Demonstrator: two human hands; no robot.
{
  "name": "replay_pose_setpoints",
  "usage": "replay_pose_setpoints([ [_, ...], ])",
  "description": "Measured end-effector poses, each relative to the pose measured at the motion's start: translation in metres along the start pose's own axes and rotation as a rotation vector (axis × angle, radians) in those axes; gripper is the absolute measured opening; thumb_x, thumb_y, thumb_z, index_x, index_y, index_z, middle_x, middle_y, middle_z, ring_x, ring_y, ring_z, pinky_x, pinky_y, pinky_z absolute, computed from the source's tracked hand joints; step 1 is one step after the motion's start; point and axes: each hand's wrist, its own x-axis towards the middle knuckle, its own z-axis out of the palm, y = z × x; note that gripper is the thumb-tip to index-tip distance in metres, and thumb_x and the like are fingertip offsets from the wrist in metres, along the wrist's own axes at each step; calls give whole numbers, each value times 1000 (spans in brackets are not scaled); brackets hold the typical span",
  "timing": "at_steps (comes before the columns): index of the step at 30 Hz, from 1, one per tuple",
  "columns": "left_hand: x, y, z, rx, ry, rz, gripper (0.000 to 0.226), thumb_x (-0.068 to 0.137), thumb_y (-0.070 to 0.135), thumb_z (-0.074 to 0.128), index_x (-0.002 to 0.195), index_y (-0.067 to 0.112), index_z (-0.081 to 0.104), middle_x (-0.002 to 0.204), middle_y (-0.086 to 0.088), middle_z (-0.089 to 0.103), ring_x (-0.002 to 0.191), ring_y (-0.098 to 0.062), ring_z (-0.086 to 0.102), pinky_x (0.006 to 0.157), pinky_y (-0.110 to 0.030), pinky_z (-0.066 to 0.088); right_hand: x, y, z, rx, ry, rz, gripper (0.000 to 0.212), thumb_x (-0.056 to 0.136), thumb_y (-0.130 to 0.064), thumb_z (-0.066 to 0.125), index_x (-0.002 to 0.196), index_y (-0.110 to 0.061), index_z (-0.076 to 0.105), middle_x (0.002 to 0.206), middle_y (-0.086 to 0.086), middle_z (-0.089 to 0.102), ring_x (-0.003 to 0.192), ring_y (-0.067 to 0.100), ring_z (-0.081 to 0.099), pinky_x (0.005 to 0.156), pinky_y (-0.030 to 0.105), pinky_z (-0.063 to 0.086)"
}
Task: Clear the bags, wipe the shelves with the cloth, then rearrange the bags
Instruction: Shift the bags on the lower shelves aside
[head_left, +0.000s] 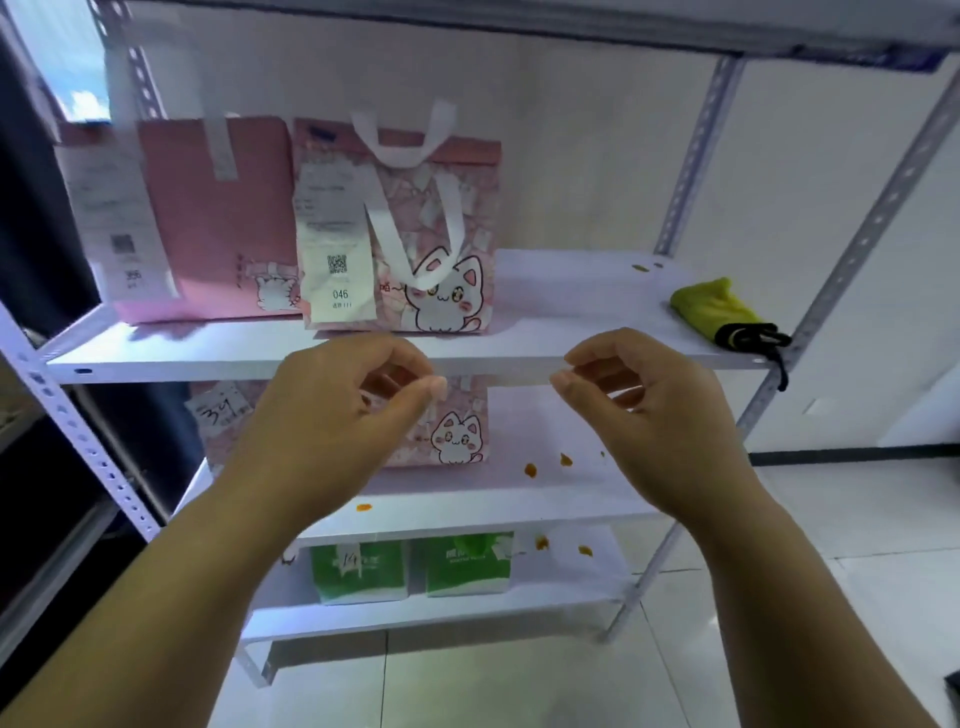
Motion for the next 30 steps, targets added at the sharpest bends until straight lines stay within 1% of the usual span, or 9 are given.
replay_pose_setpoints([
  [3, -4, 11, -3, 20, -4, 17, 8, 78, 45, 57, 78, 37, 61, 72, 22, 62, 79, 14, 56, 59, -12, 40, -9, -5, -19, -30, 24, 4, 16, 80, -44, 60, 92, -33, 60, 78, -22, 63, 80, -9, 59, 64, 12, 45],
  [8, -2, 24, 7, 38, -21, 51, 12, 79, 46, 57, 78, 35, 63, 70, 22, 62, 76, 11, 58, 58, -14, 42, -19, 3, -49, -84, 75, 37, 10, 81, -40, 64, 89, -34, 61, 73, -22, 63, 77, -9, 59, 61, 12, 44],
  [11, 7, 34, 21, 27, -43, 44, 13, 79, 46, 58, 76, 34, 63, 71, 20, 63, 76, 10, 57, 58, -16, 43, -18, 18, -67, -102, 66, 75, 11, 82, -42, 65, 88, -35, 61, 73, -21, 63, 76, -6, 60, 56, 18, 50],
  [13, 17, 42, 33, 19, -59, 48, 10, 80, 43, 60, 76, 34, 63, 70, 19, 63, 76, 10, 57, 59, -17, 45, -13, 32, -79, -133, 68, 96, 11, 82, -43, 65, 89, -35, 61, 74, -20, 63, 75, -5, 60, 61, 20, 51],
  [15, 30, 49, 47, 10, -76, 45, 10, 80, 42, 59, 77, 34, 63, 70, 18, 63, 76, 10, 57, 60, -18, 46, -5, 49, -89, -153, 87, 110, 12, 81, -44, 64, 89, -35, 61, 74, -20, 63, 73, -6, 59, 65, 18, 49],
  [20, 73, 58, 97, 12, -78, 15, 7, 81, 39, 63, 77, 34, 63, 70, 18, 64, 71, 9, 58, 60, -23, 49, 28, 102, -111, -171, 105, 114, 11, 81, -41, 66, 87, -34, 61, 73, -21, 62, 72, -7, 58, 62, 13, 42],
  [25, 121, 62, 155, 10, -84, -38, 8, 82, 35, 66, 74, 33, 64, 70, 18, 64, 71, 8, 58, 59, -20, 44, 69, 163, -128, -256, 32, 130, 13, 82, -46, 64, 88, -36, 58, 75, -22, 59, 71, -7, 56, 59, 13, 40],
  [28, 149, 65, 181, 31, -101, -54, 9, 81, 35, 66, 73, 33, 64, 71, 18, 65, 72, 8, 57, 60, -20, 46, 98, 193, -138, -293, -30, 170, 21, 83, -47, 61, 98, -31, 60, 84, -18, 60, 78, 3, 58, 67, 24, 50],
  [30, 168, 66, 192, 39, -96, -60, 9, 82, 36, 65, 73, 34, 63, 72, 19, 64, 72, 9, 57, 59, -19, 44, 120, 211, -142, -322, -56, 185, 25, 85, -46, 59, 103, -29, 59, 95, -13, 62, 87, 12, 59, 74, 31, 51],
])
